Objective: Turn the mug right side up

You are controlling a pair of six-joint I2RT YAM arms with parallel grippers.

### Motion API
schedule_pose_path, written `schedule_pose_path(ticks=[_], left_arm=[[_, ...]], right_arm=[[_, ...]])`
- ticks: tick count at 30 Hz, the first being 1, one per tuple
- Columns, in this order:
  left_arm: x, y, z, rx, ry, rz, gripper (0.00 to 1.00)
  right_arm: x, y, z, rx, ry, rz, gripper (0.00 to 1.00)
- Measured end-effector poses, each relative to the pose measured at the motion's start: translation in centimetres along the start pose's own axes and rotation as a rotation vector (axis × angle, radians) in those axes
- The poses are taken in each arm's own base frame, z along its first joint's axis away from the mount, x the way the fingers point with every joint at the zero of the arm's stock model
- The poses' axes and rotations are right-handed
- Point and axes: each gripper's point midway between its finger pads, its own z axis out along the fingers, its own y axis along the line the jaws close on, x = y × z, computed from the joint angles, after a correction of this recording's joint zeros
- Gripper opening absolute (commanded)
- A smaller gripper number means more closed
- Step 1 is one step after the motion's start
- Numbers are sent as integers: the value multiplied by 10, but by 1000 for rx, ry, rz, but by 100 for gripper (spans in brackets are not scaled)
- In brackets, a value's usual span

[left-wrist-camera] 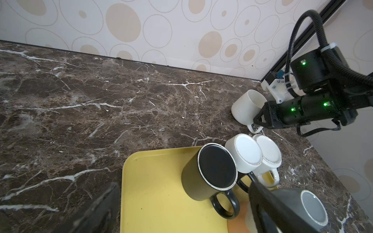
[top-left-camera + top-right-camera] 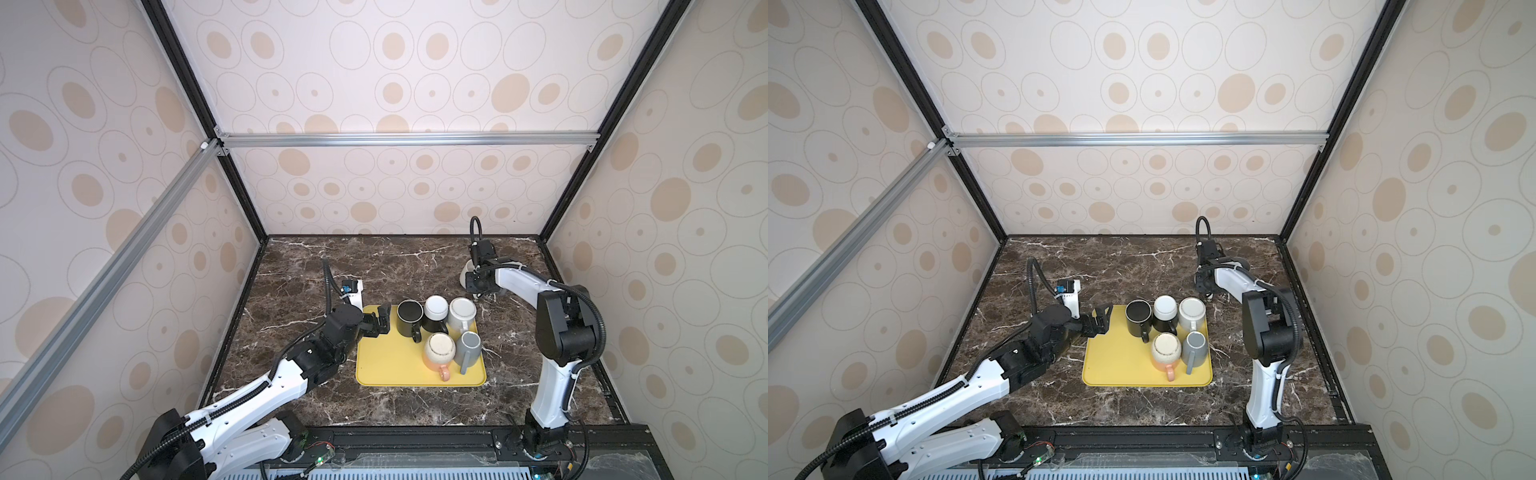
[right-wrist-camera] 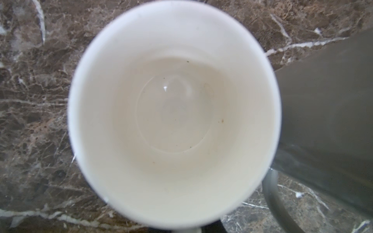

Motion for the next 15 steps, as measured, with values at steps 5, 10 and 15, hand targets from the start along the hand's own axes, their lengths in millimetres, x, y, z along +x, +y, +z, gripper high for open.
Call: schedule_pose_path(ticks=[5,10,15], left_arm=[[2,1,0,-1,4,-3,100],[2,0,0,3,1,-6,100],[2,0,1,6,0,-7,100]], right_arm=[[2,0,2,1,3,4,7],[3,0,2,-3,4,9,20],[-1,1,2,-6,-11,20,30]])
